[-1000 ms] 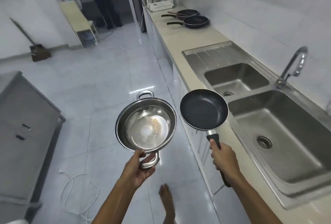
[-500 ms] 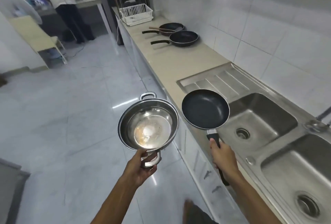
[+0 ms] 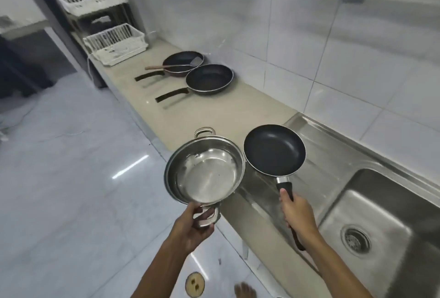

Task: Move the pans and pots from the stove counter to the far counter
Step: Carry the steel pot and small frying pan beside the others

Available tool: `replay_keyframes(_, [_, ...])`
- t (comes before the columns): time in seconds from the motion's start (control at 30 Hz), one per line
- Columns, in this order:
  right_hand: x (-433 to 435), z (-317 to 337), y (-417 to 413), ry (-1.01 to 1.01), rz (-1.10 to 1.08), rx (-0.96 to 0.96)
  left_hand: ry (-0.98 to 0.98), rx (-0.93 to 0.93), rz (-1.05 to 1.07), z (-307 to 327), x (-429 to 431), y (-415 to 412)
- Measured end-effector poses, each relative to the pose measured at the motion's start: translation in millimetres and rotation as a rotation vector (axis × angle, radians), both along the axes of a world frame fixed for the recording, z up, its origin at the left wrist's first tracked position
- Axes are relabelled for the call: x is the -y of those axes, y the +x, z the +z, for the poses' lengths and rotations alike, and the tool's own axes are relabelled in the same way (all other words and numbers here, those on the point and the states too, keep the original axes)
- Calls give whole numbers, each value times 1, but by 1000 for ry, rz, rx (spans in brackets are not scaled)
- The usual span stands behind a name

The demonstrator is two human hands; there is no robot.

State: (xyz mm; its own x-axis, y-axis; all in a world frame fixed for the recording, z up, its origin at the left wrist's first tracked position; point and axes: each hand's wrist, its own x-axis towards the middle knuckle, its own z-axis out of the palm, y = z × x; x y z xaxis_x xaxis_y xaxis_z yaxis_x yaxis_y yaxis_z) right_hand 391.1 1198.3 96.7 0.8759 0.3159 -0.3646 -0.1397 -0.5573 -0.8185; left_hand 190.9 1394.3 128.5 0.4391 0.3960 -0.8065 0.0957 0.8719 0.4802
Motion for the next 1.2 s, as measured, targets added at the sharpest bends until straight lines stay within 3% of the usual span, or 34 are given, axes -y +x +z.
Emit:
replay_keyframes(0.27, [-104,-11,65,-67,-253,27,-12,21,-324,-12,-164,134])
replay_keyframes(0.57, [-216,-29,80,-91,-596,-23,2,-17,-678,-30,-304,250])
replay_keyframes(0.87, [-284,-44,96,-151,-802,-90,43,-69,-874,-42,-371,315])
replay_keyframes(1.2, [-320,-56,124,-27,-906,-132,60,-89,-960,-58,-405,364])
